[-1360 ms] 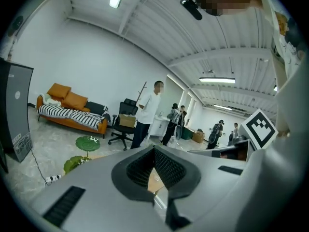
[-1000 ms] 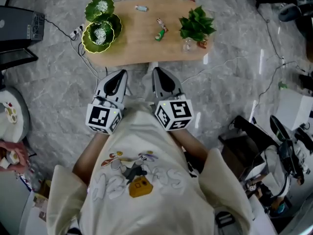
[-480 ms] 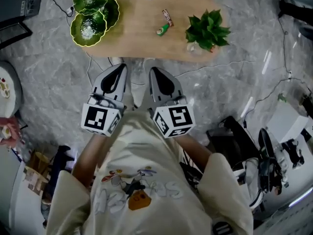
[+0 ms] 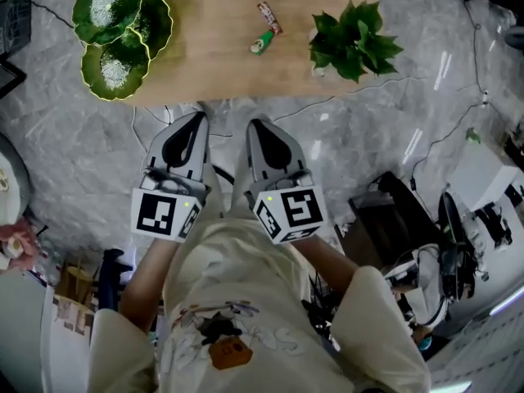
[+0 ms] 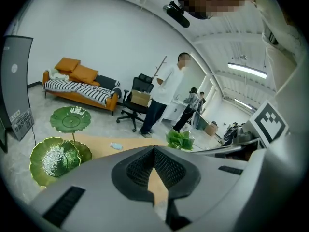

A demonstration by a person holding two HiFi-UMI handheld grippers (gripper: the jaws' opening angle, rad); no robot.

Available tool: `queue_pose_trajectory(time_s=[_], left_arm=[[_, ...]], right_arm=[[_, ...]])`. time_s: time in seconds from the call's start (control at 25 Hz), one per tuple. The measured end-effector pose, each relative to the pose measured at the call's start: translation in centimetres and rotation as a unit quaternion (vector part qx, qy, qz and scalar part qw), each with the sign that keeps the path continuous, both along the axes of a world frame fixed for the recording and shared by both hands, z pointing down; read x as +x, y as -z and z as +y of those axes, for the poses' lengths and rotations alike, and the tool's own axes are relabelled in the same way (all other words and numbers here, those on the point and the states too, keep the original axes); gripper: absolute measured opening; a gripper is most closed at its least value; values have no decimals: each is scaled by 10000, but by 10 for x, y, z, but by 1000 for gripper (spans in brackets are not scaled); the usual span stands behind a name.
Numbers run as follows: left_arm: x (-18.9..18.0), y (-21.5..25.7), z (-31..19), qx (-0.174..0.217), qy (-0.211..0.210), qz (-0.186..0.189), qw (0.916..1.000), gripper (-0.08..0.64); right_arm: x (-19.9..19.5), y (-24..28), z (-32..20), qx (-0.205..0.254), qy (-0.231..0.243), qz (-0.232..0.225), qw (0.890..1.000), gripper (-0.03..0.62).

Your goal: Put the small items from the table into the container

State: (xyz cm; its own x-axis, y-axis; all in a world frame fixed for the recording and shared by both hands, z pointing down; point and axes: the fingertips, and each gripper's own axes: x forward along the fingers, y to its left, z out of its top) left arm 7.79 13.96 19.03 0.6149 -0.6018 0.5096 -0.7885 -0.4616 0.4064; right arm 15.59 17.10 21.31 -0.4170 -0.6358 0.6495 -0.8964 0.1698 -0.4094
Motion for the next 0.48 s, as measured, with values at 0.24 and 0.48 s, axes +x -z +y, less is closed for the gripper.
queue_pose_trajectory(time_s=[0.24, 0.48], left_arm=[[5, -21, -4, 6, -244, -82, 9997, 0], [12, -50, -7, -105, -401, -164, 9990, -1]], right_arm=[[21, -25, -27, 126, -651, 35, 9978, 5], [27, -46, -34, 88, -857, 18, 9963, 5]])
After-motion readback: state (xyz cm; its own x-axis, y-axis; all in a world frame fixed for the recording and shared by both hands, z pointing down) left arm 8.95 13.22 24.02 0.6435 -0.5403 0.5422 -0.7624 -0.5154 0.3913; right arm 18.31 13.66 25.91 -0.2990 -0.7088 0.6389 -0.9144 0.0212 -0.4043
